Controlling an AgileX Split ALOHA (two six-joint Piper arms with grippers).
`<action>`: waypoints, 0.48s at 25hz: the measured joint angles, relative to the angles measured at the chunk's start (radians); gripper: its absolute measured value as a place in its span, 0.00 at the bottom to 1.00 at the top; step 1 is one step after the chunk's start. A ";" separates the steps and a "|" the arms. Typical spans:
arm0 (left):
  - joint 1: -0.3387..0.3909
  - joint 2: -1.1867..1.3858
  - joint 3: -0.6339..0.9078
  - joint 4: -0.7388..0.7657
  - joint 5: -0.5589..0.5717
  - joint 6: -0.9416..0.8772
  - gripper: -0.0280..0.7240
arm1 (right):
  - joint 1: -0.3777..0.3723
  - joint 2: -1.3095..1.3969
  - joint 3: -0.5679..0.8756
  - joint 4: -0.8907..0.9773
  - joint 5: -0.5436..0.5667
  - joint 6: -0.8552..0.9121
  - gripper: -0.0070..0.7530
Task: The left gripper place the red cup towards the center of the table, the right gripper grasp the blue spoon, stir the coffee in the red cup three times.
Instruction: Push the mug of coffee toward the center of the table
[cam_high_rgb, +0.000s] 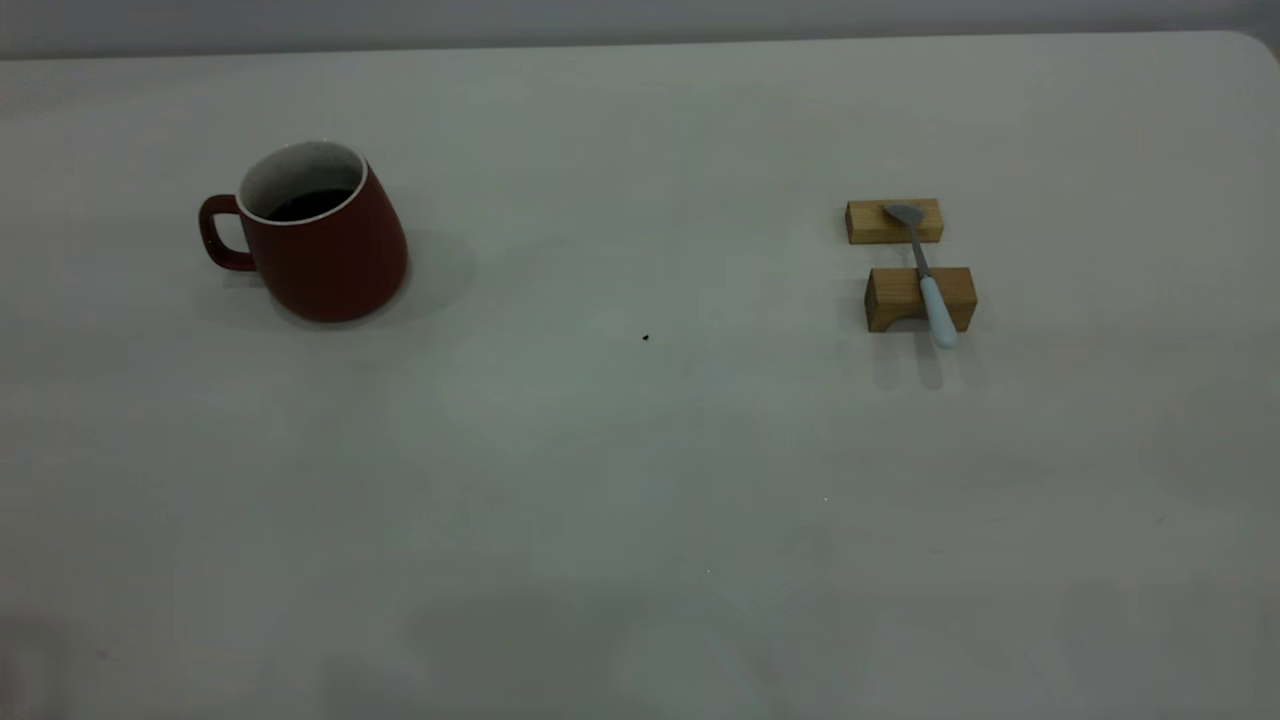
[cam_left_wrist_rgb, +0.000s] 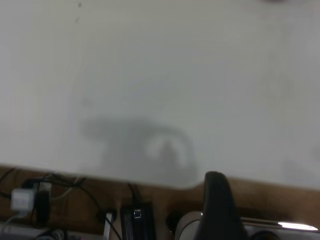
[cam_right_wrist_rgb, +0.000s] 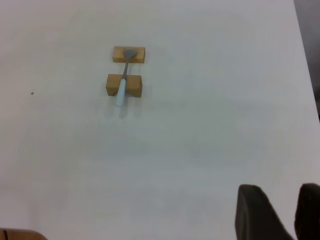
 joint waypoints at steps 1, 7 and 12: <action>0.000 0.067 -0.021 0.000 -0.045 0.011 0.78 | 0.000 0.000 0.000 0.000 0.000 0.000 0.32; 0.000 0.551 -0.252 -0.002 -0.119 0.118 0.78 | 0.000 0.000 0.000 0.000 0.000 0.000 0.32; 0.000 0.946 -0.541 0.008 -0.068 0.302 0.78 | 0.000 0.000 0.000 0.000 0.000 0.000 0.32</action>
